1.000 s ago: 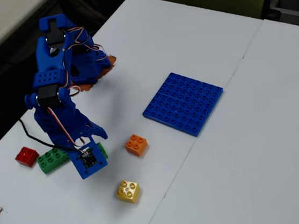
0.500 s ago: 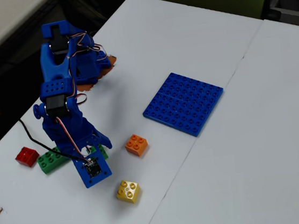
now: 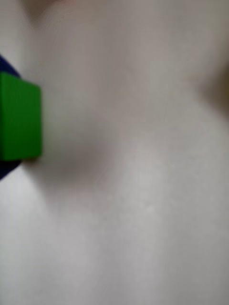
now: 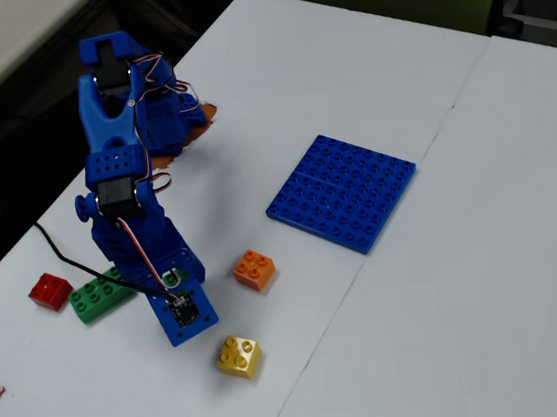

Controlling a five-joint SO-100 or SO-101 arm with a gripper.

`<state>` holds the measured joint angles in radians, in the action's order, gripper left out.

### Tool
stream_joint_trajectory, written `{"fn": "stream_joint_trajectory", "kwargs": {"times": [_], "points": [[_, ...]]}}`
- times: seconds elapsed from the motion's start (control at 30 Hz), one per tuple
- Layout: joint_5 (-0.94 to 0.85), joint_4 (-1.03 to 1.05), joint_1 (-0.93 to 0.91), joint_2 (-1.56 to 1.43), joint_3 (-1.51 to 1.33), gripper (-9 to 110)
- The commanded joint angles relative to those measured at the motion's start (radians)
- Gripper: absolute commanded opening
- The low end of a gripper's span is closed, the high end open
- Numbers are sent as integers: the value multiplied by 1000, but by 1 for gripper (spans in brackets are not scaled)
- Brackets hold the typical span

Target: Pick up the 2x2 green block and go up the 8x8 blue block.

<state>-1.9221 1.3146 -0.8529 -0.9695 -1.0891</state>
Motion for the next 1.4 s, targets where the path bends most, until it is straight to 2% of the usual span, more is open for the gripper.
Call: {"fn": "stream_joint_trajectory", "kwargs": {"times": [0.0,0.17,0.37,0.47,0.67,0.7,0.9,1.0,1.2,1.37], "points": [[11,-6,15,-69,-3,14],[18,23,28,-147,-5,12],[20,169,80,-333,0,9],[44,247,147,-422,12,8],[216,279,351,-565,23,4],[249,290,387,-571,48,0],[436,422,560,-520,354,0],[500,430,626,-541,417,0],[546,433,739,-584,520,0],[529,431,867,-506,640,0]]}}
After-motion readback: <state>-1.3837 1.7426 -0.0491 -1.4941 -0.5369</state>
